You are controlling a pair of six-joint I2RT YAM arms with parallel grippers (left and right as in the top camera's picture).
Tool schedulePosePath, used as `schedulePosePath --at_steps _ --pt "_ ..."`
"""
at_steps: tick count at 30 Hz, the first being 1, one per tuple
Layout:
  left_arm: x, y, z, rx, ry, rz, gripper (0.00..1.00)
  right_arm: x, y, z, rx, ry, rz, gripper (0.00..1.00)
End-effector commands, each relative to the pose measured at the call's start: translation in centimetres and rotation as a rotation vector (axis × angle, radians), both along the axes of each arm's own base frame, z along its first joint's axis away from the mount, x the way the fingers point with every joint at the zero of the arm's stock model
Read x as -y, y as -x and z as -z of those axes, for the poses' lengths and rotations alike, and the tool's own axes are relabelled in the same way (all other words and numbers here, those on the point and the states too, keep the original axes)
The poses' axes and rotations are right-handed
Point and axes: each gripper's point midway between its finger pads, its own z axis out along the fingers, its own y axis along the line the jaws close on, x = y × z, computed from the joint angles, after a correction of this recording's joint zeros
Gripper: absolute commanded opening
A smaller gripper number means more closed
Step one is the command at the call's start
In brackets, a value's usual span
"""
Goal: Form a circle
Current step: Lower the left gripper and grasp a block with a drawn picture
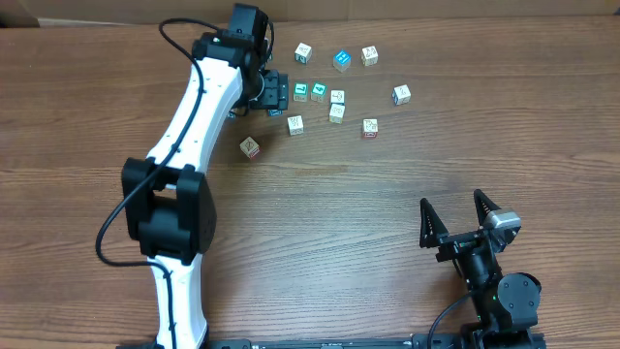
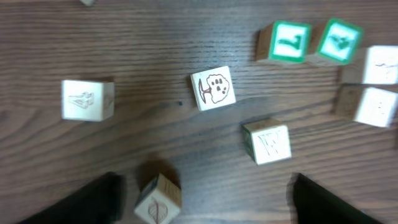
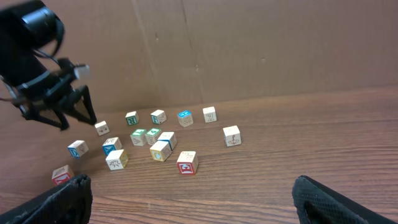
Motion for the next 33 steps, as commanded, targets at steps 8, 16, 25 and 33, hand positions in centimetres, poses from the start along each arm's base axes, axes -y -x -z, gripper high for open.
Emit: schedulePosePath --at_steps 8,16,25,33 --pt "0.8 -2.2 4.9 -0.019 0.038 -0.104 0.60 0.1 0.0 0.2 0.004 -0.002 0.004 1.00" --pt "1.5 -3.4 4.9 0.029 0.060 -0.119 0.56 0.1 0.0 0.2 0.004 -0.002 0.004 1.00" --pt "2.5 -4.4 4.9 0.083 0.060 -0.160 0.52 0.1 0.0 0.2 0.004 -0.002 0.004 1.00" --pt "2.2 -4.5 7.2 0.066 0.022 -0.203 0.56 0.1 0.0 0.2 0.004 -0.003 0.004 1.00"
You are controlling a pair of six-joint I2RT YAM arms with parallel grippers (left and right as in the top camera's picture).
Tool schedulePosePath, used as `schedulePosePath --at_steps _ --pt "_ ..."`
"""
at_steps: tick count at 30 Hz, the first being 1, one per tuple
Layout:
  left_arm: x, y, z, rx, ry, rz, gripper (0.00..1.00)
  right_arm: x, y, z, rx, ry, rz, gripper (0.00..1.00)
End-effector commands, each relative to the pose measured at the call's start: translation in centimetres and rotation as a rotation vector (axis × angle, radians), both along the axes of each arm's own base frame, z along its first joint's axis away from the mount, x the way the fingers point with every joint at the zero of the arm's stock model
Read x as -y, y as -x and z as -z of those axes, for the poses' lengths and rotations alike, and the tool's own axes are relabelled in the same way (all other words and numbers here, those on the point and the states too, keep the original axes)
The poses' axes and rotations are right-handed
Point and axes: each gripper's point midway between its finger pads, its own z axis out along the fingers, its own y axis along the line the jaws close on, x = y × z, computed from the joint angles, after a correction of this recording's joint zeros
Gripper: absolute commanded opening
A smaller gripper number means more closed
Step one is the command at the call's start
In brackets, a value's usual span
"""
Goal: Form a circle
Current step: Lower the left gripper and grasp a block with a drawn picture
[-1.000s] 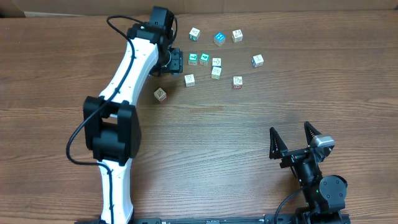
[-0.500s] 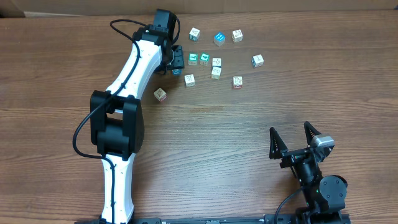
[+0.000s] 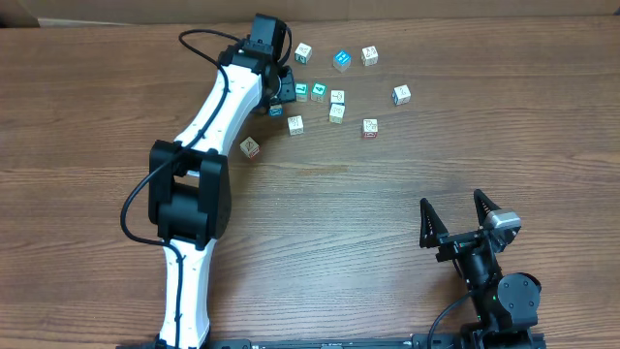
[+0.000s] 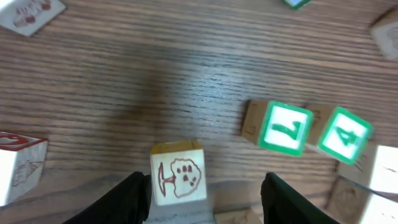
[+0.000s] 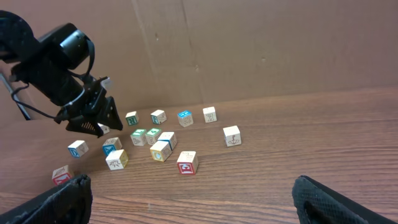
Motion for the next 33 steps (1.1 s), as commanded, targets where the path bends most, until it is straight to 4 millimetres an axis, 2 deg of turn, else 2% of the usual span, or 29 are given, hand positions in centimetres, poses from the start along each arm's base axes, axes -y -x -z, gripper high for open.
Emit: schedulePosePath --at_steps 1,4,9,13,16,25,33 --pt "-0.6 0.1 2.8 -0.036 -0.049 -0.041 0.56 0.1 0.0 0.2 0.003 -0.003 0.003 1.00" --pt "-0.7 0.1 4.0 -0.050 -0.058 -0.043 0.62 0.1 0.0 0.2 0.003 -0.003 0.003 1.00" --pt "-0.6 -0.2 4.9 -0.047 -0.058 -0.042 0.61 0.1 0.0 0.2 0.003 -0.003 0.003 1.00" --pt "-0.5 -0.9 4.6 -0.020 -0.049 -0.043 0.57 0.1 0.0 0.2 0.003 -0.003 0.003 1.00" --pt "-0.5 -1.0 4.6 -0.014 -0.047 -0.044 0.49 0.1 0.0 0.2 0.003 -0.003 0.003 1.00" --pt "-0.9 -1.4 3.9 -0.002 -0.043 -0.053 0.45 0.1 0.0 0.2 0.003 -0.003 0.003 1.00" --pt "-0.8 -1.6 2.3 0.024 -0.048 -0.028 0.46 0.1 0.0 0.2 0.003 -0.003 0.003 1.00"
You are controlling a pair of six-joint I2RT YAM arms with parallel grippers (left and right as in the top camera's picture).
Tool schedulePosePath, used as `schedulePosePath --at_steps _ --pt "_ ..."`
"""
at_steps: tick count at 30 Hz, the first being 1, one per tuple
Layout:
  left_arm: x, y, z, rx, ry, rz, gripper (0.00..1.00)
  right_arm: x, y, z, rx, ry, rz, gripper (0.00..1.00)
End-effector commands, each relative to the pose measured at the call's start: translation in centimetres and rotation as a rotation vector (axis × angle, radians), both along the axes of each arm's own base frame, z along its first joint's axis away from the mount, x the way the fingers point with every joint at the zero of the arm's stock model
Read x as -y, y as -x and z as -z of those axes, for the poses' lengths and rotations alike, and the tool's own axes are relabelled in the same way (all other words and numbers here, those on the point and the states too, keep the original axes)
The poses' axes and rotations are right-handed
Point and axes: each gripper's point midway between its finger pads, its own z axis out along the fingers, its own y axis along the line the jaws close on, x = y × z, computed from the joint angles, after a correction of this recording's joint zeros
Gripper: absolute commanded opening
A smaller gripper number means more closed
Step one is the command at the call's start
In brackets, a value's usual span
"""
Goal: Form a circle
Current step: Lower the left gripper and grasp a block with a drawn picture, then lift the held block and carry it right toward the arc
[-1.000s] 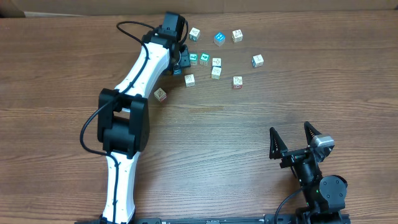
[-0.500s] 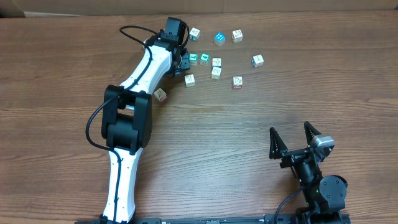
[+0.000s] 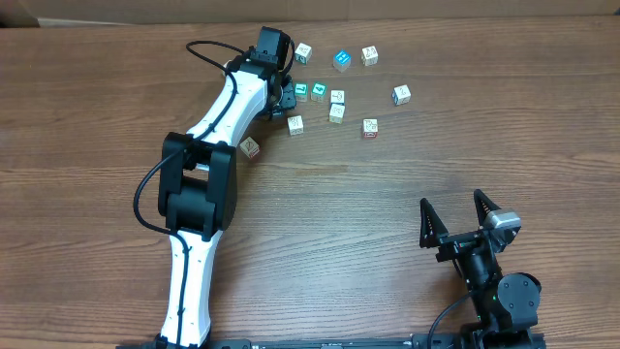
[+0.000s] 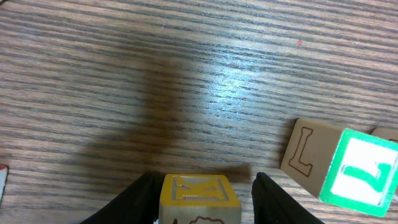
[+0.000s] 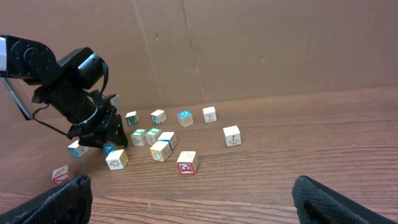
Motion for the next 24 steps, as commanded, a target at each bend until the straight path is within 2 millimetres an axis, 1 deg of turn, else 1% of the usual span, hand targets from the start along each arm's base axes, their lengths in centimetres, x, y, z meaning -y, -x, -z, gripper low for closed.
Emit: schedulePosePath --at_steps 1,9,12,20,24 --pt "-0.4 -0.8 -2.0 0.046 -0.011 0.006 0.47 0.1 0.0 0.2 0.003 -0.002 0.004 1.00" --pt "-0.5 -0.8 -2.2 0.049 -0.029 0.047 0.44 0.1 0.0 0.2 0.003 -0.002 0.004 1.00" --pt "-0.5 -0.7 -2.3 0.048 -0.033 0.054 0.44 0.1 0.0 0.2 0.003 -0.002 0.004 1.00" --pt "-0.5 -0.9 -3.8 0.074 -0.043 0.073 0.46 0.1 0.0 0.2 0.003 -0.002 0.004 1.00" --pt "-0.6 -0.8 -3.9 0.073 -0.052 0.087 0.45 0.1 0.0 0.2 0.003 -0.002 0.004 1.00"
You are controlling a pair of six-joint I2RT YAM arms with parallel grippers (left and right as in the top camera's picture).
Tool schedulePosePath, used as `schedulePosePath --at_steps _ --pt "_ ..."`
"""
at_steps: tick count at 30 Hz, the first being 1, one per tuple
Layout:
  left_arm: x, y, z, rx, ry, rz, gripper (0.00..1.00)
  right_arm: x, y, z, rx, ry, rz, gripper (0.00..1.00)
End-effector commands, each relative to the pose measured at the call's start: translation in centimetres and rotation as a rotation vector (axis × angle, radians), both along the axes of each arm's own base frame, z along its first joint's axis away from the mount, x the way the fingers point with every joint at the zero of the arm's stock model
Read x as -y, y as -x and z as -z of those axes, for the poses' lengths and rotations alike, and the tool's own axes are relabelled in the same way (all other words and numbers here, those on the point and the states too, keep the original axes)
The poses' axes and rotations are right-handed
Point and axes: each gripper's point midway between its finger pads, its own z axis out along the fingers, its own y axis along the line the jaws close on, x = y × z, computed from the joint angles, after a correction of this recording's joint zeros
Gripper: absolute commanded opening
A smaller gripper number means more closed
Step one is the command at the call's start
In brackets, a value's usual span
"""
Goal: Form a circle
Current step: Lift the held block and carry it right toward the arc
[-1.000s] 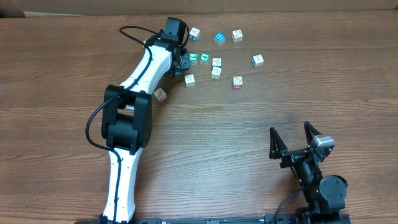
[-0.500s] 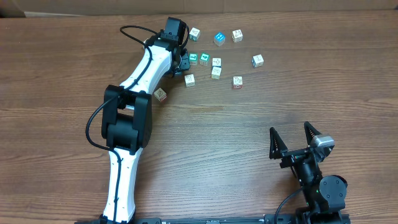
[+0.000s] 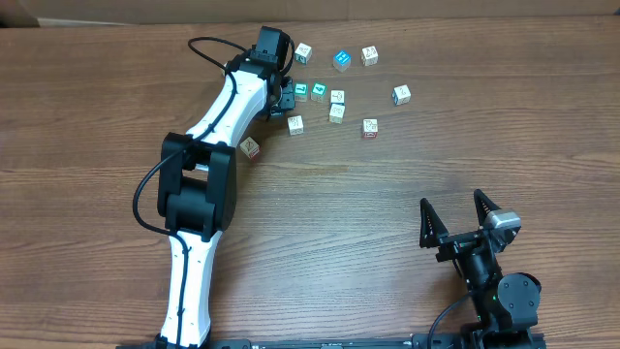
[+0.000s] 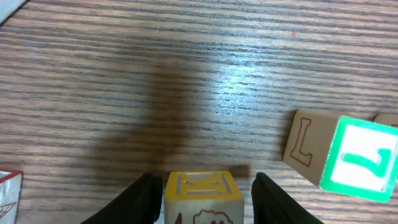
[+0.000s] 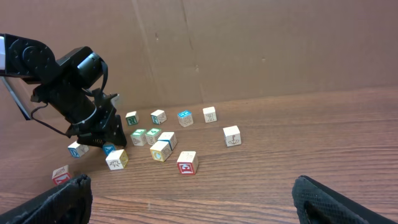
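Several small wooden picture blocks lie scattered at the far middle of the table (image 3: 320, 223). My left gripper (image 3: 282, 97) is down at the cluster's left edge. In the left wrist view it is open, its fingers (image 4: 134, 200) standing close on either side of a yellow-topped tree block (image 4: 202, 194); a thin gap shows on the right. A green 7 block (image 4: 360, 163) with an L on its side lies just ahead to the right. My right gripper (image 3: 450, 201) rests open near the front right, holding nothing, and shows as dark fingers (image 5: 59, 199) at the bottom corners of its own view.
A red-marked block (image 3: 251, 147) lies apart to the left of the cluster, another (image 3: 370, 127) at its near right. A blue block (image 3: 341, 60) and two pale ones (image 3: 303, 51) sit at the back. A cardboard wall (image 5: 249, 43) rises behind the table.
Almost nothing has changed. The left wrist has turned very slightly, with the tree block still between its open fingers. The right arm has not moved.
The left gripper first hung over the cluster's left side, with the tree block well ahead of its fingers. Then it was lower, with the block between the fingertips. It has since stood at table level straddling that block. The right arm stayed still.
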Motion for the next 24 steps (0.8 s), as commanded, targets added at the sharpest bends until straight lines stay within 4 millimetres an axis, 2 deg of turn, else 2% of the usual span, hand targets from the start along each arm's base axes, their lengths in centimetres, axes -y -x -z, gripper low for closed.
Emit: schedulePosePath --at_steps 1,11,17,24 --pt "-0.55 -0.95 -3.64 0.072 -0.020 0.021 0.45 0.09 -0.02 0.16 0.004 -0.002 0.004 1.00" --pt "-0.73 -0.66 -3.49 0.059 -0.028 0.019 0.41 0.09 -0.02 0.16 0.004 -0.002 0.004 1.00" --pt "-0.73 -0.63 -3.48 0.058 -0.029 0.019 0.28 0.09 -0.02 0.16 0.004 -0.003 0.004 1.00" --pt "-0.75 -0.61 -3.87 0.060 -0.033 0.027 0.25 0.09 -0.02 0.16 0.004 -0.002 0.004 1.00"
